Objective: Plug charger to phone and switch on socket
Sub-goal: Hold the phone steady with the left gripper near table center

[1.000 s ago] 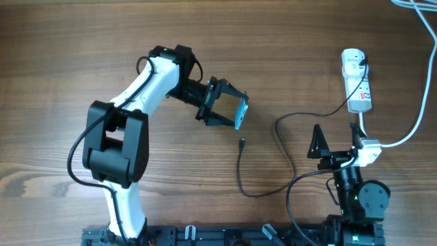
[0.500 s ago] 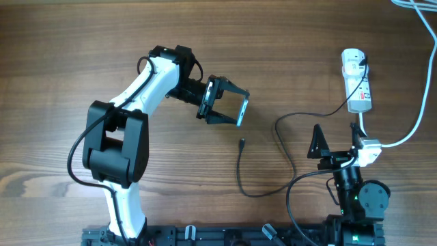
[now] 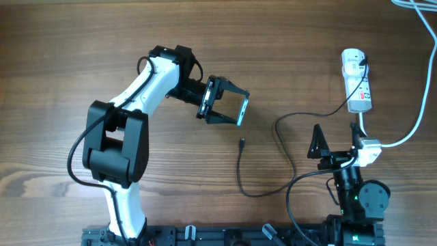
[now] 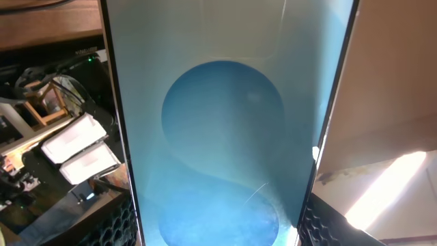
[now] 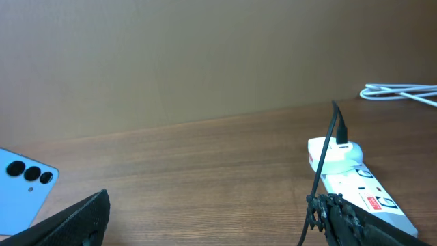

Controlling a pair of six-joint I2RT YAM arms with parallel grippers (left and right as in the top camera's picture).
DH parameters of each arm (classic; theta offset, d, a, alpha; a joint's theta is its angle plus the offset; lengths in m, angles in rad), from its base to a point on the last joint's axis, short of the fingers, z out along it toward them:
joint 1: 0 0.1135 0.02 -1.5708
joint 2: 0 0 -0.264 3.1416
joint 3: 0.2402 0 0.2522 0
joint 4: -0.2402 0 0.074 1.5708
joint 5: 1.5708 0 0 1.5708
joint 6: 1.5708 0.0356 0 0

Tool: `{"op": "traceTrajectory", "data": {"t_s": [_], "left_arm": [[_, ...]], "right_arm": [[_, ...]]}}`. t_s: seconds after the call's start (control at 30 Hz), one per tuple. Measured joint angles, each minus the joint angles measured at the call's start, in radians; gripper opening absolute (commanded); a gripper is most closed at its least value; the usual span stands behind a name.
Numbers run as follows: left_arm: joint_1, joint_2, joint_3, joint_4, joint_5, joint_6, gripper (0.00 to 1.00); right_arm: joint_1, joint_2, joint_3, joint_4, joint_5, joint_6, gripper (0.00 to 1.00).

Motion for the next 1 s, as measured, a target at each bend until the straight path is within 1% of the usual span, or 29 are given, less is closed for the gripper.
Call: {"op": "traceTrajectory", "data": {"t_s": [0.1, 0.27, 0.33, 0.43, 0.47, 0.5, 0.53, 0.57, 0.73, 0.9, 1.0], "left_arm": [[0.0, 0.0, 0.0, -0.011, 0.0, -0.003, 0.29], [0.0, 0.0, 0.0, -0.092, 0.006, 0.005, 0.28], [-0.001, 0.0, 0.0, -0.139, 0.011, 0.028, 0.28], [-0.004, 0.0, 0.0, -0.248, 0.019, 0.1, 0.27], [-0.005, 0.0, -0.001, -0.283, 0.018, 0.126, 0.16], [-0.006, 0.0, -0.001, -0.343, 0.022, 0.163, 0.14], [-0.007, 0.0, -0.003, -0.371, 0.021, 0.189, 0.13], [-0.009, -0.001, -0.003, -0.381, 0.023, 0.219, 0.11], [-0.021, -0.002, -0.003, -0.384, 0.023, 0.286, 0.1], [-0.037, -0.002, -0.003, -0.384, 0.023, 0.306, 0.1], [-0.049, -0.002, -0.003, -0.384, 0.027, 0.31, 0.07]], "right_arm": [[0.0, 0.0, 0.0, 0.0, 0.0, 0.0, 1.0], [0.0, 0.0, 0.0, 0.0, 0.0, 0.0, 1.0], [0.0, 0.0, 0.0, 0.0, 0.0, 0.0, 1.0], [0.0, 0.0, 0.0, 0.0, 0.0, 0.0, 1.0], [0.0, 0.0, 0.0, 0.0, 0.0, 0.0, 1.0], [0.0, 0.0, 0.0, 0.0, 0.0, 0.0, 1.0], [0.0, 0.0, 0.0, 0.0, 0.0, 0.0, 1.0], [0.0, 0.0, 0.0, 0.0, 0.0, 0.0, 1.0], [0.0, 0.0, 0.0, 0.0, 0.0, 0.0, 1.0], [0.0, 0.0, 0.0, 0.0, 0.0, 0.0, 1.0], [0.0, 0.0, 0.0, 0.0, 0.0, 0.0, 1.0]]}}
